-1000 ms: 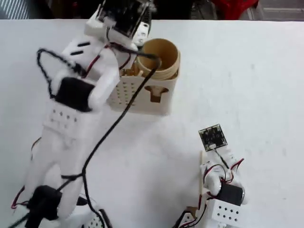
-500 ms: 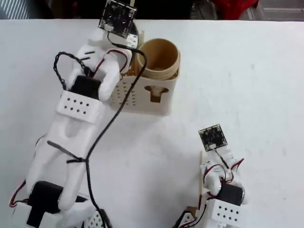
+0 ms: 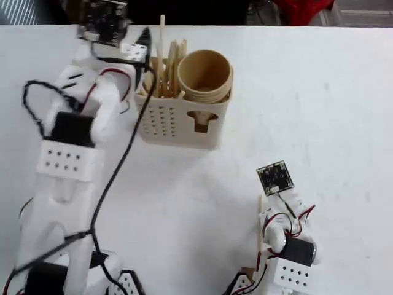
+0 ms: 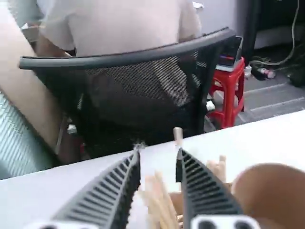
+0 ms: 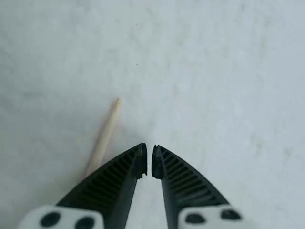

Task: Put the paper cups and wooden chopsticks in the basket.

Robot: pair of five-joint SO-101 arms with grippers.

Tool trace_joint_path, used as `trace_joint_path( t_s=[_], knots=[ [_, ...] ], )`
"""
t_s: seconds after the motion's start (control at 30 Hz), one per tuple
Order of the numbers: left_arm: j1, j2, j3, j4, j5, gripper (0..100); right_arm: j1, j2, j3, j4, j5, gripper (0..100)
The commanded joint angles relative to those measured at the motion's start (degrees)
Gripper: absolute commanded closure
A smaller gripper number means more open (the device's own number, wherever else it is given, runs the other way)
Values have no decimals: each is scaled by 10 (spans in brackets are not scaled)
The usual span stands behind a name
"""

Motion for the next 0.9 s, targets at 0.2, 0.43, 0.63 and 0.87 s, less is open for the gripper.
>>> trace_joint_path(
  t_s=[0.2, 0.43, 0.63, 0.87],
  knots=[
    [-185, -191, -21, 221, 6, 861, 2, -5, 1, -10, 4, 967],
    [-263, -313, 207, 321, 5, 858, 2, -5, 1, -10, 4, 967],
    [-268, -433, 539, 123, 5, 857, 2, -5, 2, -10, 4, 967],
    [-263, -631, 850, -154, 5, 857, 2, -5, 2, -10, 4, 967]
  ],
)
